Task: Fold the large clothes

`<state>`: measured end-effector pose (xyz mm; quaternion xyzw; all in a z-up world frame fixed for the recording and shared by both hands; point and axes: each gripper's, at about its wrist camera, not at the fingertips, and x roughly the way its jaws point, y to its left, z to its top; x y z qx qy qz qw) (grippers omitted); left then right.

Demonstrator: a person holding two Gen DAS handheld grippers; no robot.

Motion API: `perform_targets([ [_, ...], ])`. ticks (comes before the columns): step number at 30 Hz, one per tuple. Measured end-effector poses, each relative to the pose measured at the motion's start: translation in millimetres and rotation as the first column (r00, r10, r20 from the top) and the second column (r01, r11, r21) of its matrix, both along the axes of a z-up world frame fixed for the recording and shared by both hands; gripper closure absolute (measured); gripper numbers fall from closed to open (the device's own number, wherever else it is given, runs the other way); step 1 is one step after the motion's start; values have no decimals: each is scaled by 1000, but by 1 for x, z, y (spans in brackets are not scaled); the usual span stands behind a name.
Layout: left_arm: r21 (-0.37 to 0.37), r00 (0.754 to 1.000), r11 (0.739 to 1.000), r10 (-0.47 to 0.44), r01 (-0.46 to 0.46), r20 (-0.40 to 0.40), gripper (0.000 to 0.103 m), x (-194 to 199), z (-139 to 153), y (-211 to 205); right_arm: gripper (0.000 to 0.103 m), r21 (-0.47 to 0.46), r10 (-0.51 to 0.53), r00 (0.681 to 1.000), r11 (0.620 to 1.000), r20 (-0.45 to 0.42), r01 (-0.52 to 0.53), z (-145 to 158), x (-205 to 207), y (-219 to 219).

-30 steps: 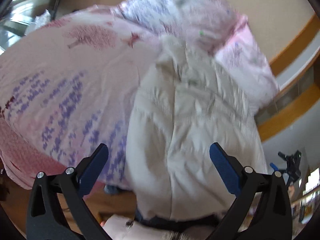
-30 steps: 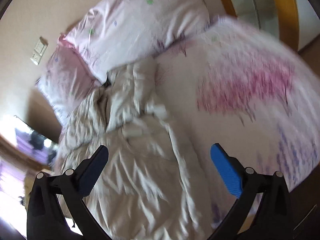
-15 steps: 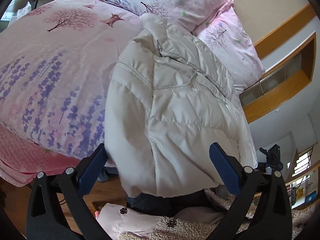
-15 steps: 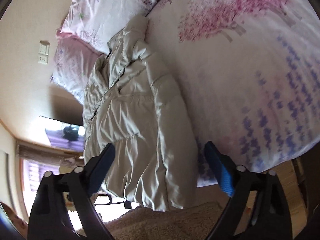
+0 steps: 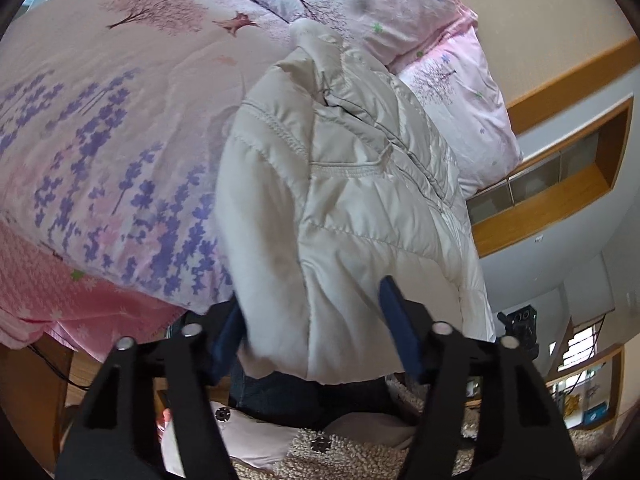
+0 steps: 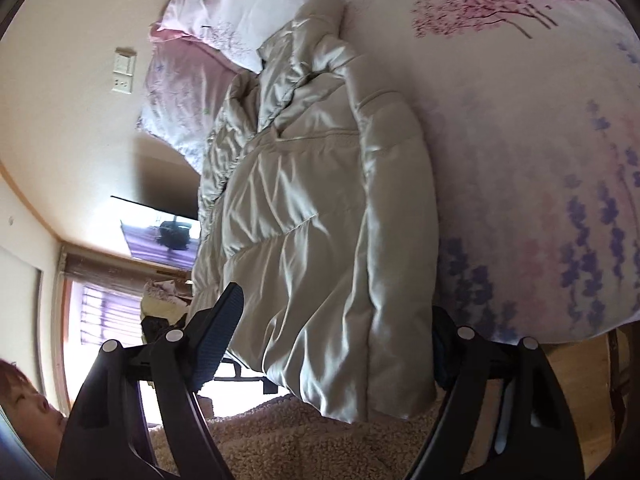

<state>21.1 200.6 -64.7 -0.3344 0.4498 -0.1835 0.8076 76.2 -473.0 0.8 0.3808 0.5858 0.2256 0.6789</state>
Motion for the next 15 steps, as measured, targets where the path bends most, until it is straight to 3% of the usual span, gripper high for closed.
perform_targets([
  [2,-1,1000,1000,9,-9,-9,58,0,-2,1,38,1,9,1000,1000,-3,-9,-2,-1,3],
  [4,3,1000,1000,14,-14,-19,65,0,-3,2,58,12,15,1000,1000,-1,-15,-2,-1,6],
  [7,17,1000,1000,13,-13,-4,81,-2,1,0,69,27,3,999,1000,38,-4,7,-1,8],
  [10,38,999,999,18,-19,31,88,-1,12,-2,75,26,-17,994,1000,106,14,25,2,11],
  [15,29,993,999,38,-42,112,91,5,35,2,80,27,-54,970,998,236,49,58,12,20],
])
